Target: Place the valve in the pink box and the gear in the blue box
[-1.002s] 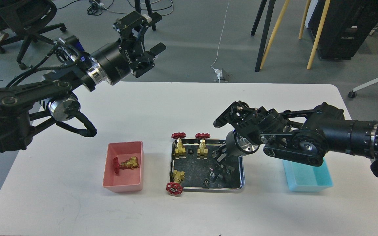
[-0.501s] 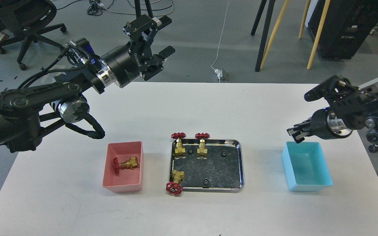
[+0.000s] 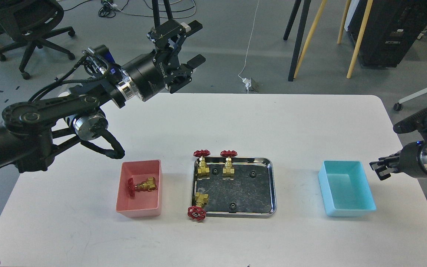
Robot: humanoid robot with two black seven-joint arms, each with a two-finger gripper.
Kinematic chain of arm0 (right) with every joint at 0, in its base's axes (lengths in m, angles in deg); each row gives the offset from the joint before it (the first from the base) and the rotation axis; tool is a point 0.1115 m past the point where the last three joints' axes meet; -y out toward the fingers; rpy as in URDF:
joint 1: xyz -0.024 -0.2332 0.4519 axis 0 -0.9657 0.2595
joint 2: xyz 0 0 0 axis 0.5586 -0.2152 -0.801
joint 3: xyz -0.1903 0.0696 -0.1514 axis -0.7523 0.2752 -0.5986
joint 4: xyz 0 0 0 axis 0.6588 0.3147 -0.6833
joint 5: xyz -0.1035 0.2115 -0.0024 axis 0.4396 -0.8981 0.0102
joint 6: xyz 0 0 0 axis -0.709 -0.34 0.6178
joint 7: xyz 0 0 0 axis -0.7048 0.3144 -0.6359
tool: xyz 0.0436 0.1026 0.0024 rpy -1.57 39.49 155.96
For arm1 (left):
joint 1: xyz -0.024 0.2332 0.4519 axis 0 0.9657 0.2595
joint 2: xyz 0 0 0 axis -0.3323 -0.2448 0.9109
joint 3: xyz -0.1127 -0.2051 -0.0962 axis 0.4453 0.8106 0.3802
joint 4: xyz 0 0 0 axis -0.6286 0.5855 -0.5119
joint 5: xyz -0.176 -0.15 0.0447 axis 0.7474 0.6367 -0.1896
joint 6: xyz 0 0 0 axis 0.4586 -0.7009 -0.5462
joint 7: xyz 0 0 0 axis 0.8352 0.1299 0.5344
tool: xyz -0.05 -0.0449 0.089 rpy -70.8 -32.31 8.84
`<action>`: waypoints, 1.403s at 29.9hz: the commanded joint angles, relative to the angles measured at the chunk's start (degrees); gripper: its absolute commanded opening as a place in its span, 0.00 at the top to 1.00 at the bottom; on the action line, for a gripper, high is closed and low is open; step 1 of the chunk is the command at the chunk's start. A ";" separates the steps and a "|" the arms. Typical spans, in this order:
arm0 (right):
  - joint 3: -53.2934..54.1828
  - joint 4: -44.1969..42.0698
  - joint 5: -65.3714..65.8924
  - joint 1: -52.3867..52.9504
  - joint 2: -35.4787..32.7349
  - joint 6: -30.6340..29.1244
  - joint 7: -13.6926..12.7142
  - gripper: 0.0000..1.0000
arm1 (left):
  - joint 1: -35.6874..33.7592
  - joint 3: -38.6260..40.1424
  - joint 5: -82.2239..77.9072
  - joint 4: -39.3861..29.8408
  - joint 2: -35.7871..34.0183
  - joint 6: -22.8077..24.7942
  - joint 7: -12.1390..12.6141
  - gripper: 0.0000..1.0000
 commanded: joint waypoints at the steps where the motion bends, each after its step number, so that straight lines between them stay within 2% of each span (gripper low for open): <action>1: 0.03 -0.29 0.13 -0.93 2.44 0.00 -0.07 0.88 | 0.06 0.00 0.00 -0.01 -0.13 0.09 0.00 0.11; 5: 0.46 -0.47 0.21 -2.25 4.20 0.00 -0.16 0.82 | 0.14 0.00 0.00 -0.01 -0.22 0.01 0.00 0.11; 10: 1.87 -1.43 0.13 -3.92 5.17 0.00 -0.16 0.61 | 0.76 0.00 0.00 -0.01 -0.31 0.01 0.00 0.11; 11: 2.39 -1.52 0.21 -4.36 5.26 0.00 -0.16 0.45 | 0.76 0.00 0.00 -0.01 -0.22 0.01 0.00 0.11; 13: 3.19 -1.70 0.21 -5.32 5.26 0.00 -0.25 0.00 | 0.76 0.00 0.00 -0.01 -0.22 0.01 0.00 0.11; 19: 7.40 -2.49 0.04 -7.17 5.17 0.00 -0.25 0.01 | 0.85 0.00 0.00 -0.01 -0.05 0.01 0.00 0.11; 22: 13.80 -3.36 -1.80 -7.26 5.17 0.00 0.01 0.01 | 0.85 0.09 0.00 -0.01 -0.04 0.01 0.00 0.11; 25: 22.15 -6.26 -9.94 -7.52 5.17 0.00 0.01 0.01 | 0.85 1.14 0.00 0.17 -0.04 0.01 0.00 0.11; 29: 29.54 -11.44 -26.02 -9.89 5.17 0.00 0.01 0.01 | 0.93 1.41 0.00 1.66 -0.22 0.09 0.00 0.11; 33: 31.67 -13.04 -49.38 -11.31 5.35 0.00 0.01 0.01 | 1.90 1.50 0.00 3.94 -0.31 0.97 0.00 0.10; 36: 31.84 -13.04 -72.66 -11.31 6.57 0.00 0.36 0.01 | 2.08 2.72 0.61 4.74 -0.92 5.09 0.00 0.09; 39: 33.24 -13.04 -93.32 -11.31 8.86 0.00 0.98 0.01 | 3.65 7.10 0.96 4.74 -1.10 9.66 0.00 0.09; 40: 34.12 -13.04 -98.35 -11.31 9.47 0.00 1.68 0.01 | 4.53 9.04 1.05 4.74 -1.19 10.98 0.00 0.08; 42: 35.44 -13.12 -107.15 -11.39 11.58 0.00 5.09 0.01 | 6.99 13.87 1.32 4.74 -1.19 15.71 0.00 0.07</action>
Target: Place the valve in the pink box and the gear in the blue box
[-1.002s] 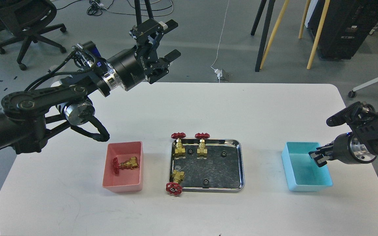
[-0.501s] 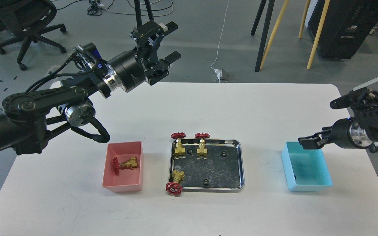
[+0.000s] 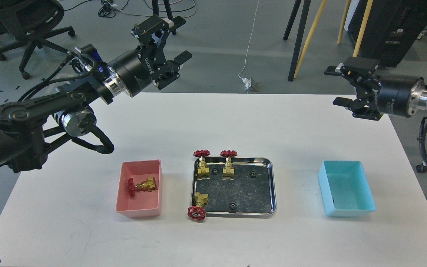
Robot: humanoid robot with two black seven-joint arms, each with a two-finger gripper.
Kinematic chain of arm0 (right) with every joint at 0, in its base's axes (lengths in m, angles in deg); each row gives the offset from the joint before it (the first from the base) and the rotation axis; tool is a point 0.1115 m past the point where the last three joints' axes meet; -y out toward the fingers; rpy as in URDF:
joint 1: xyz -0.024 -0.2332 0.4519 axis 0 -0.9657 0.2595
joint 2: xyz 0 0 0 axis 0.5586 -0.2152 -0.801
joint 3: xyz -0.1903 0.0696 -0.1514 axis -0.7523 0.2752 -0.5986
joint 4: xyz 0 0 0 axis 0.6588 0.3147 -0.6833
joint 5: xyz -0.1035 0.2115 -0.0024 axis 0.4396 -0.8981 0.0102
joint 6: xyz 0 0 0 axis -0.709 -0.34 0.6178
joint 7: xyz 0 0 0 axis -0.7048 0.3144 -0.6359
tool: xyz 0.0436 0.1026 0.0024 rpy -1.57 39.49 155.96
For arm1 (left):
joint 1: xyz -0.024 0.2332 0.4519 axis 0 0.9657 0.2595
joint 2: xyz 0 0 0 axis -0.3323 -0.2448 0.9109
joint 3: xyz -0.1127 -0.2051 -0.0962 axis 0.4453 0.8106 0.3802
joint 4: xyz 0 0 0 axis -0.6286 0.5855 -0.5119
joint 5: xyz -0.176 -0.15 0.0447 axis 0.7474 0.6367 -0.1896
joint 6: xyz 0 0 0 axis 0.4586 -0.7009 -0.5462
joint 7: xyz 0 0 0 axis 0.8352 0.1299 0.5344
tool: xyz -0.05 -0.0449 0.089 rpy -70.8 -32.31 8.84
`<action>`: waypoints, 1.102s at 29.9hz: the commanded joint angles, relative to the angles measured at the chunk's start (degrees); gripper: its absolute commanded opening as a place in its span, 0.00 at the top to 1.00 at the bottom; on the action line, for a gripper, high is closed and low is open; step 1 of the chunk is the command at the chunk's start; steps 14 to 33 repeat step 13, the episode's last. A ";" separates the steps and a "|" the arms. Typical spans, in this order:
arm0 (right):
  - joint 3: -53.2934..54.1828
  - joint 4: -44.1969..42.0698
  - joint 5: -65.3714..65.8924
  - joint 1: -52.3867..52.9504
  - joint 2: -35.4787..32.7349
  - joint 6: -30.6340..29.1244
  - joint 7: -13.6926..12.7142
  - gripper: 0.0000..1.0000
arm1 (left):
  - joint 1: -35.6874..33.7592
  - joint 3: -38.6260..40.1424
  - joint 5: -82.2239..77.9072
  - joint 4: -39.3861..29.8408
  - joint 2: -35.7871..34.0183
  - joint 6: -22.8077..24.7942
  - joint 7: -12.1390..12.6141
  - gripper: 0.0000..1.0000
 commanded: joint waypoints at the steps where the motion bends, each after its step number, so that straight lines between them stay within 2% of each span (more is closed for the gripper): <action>1: 2.02 -0.34 -22.63 -0.16 3.78 -0.01 5.37 0.01 | 4.18 7.82 0.43 0.03 -0.10 8.00 0.00 0.06; 5: 2.55 -5.08 -29.24 -0.68 10.98 -0.01 13.28 0.01 | 8.84 14.94 0.96 1.69 0.07 8.00 0.00 0.05; 8: 2.90 -8.51 -29.25 -1.83 15.29 -0.01 15.32 0.01 | 10.43 18.64 3.58 3.45 0.95 8.00 0.00 0.04; 13: 4.74 -9.83 -29.25 -3.40 17.77 -0.01 15.85 0.01 | 10.52 19.44 5.00 5.12 2.53 8.00 0.00 0.01; 33: 4.74 -9.83 -29.25 -3.40 17.77 -0.01 15.85 0.01 | 10.52 19.44 5.00 5.12 2.53 8.00 0.00 0.01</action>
